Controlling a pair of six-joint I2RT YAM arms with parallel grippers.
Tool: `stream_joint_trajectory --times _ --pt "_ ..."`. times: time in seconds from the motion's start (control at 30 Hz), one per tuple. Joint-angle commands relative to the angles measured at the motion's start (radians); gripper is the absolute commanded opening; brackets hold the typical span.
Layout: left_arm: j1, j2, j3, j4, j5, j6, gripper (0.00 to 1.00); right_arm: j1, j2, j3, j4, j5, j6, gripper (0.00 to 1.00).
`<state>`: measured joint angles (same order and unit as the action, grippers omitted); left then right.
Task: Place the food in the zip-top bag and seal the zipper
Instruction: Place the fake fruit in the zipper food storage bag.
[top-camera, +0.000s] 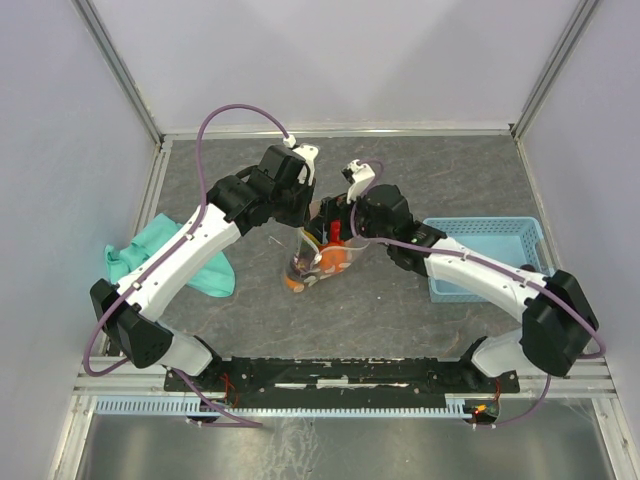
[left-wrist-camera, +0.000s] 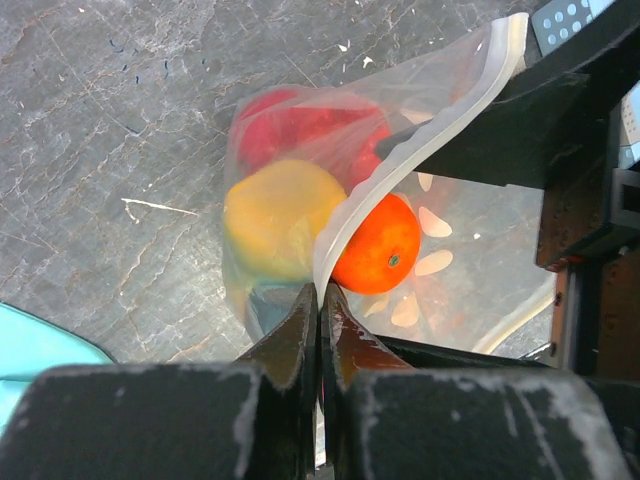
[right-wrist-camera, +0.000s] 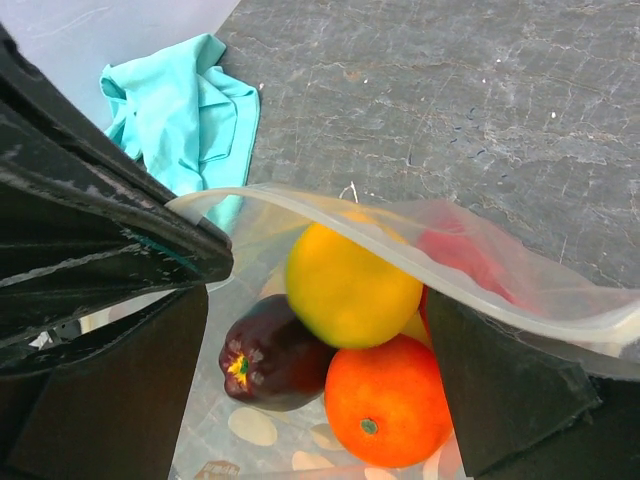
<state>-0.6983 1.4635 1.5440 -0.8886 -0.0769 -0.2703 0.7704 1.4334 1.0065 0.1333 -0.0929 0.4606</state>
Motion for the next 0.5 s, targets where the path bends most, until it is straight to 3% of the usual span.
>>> stream_joint_trajectory --times 0.0,0.47 --pt "-0.004 -0.001 0.021 0.014 -0.005 0.016 0.03 0.004 -0.101 0.072 -0.043 0.031 -0.015 0.98" --pt "-0.004 -0.007 0.011 0.015 -0.02 0.021 0.03 -0.013 -0.282 0.135 -0.49 0.226 -0.07 0.98"
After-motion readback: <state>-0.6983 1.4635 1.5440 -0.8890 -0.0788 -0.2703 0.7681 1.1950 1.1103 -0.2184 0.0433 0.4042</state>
